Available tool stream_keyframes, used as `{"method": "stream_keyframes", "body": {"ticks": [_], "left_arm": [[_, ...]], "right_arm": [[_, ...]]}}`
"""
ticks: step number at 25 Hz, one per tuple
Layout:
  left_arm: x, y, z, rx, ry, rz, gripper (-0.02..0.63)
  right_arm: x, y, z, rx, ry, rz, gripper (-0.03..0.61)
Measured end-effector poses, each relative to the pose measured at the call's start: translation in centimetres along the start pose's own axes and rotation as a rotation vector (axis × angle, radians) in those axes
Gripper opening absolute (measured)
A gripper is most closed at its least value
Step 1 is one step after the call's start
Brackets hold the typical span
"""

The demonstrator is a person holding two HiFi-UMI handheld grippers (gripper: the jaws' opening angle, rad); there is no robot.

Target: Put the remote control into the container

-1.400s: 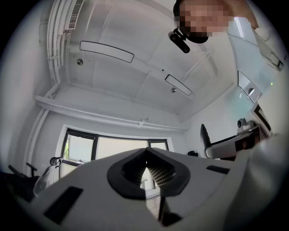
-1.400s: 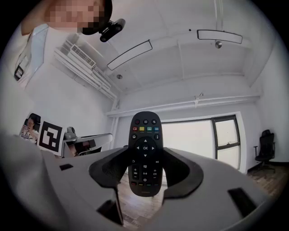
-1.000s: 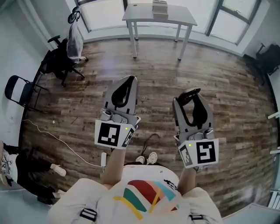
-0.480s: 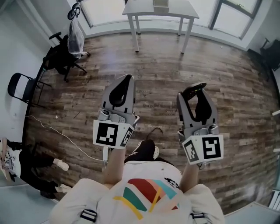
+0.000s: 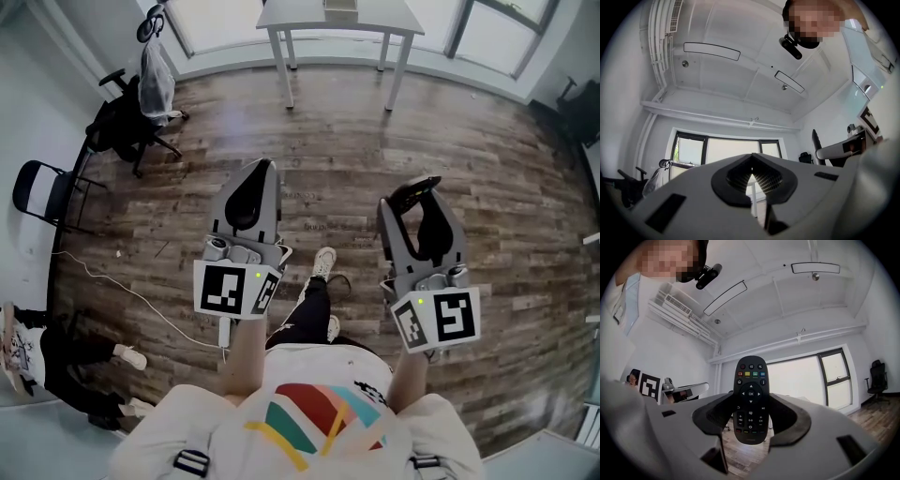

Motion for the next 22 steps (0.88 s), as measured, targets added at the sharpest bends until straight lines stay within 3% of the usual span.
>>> {"method": "stream_keyframes", "body": {"ticks": [7,15,19,22], "left_arm": [[-5.6,2.8,3.4,0.015,-0.016,-0.01,0.008],[-14.2,8.8,7.7,0.027,-0.035,-0.017,0.007],[-15.2,9.3,10.0,0.017,-0.081,-0.017,0.008],[-18.6,12.9,10.9,0.041,-0.083,-0.018,0.007]], "right_arm": [[-5.4,-2.9,1.8,0.014,0.011,-0.001,0.242],[-16.3,-6.0,4.4,0.031,0.021,-0.018,0.241],[-17.3,-7.4,6.5,0.053,-0.01,-0.024,0.241],[-22.1,-7.6,6.6,0.074,0.006,-0.012,0.241]]}}
Point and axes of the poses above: the fingertips, and each gripper's own axes: x backward along the fingers, y to its left, z out of its underside, the point moved 8 cm from there along x, backward along the fingers, and after that the axes turned 13 degrees about -y, right-handed, at the moved point
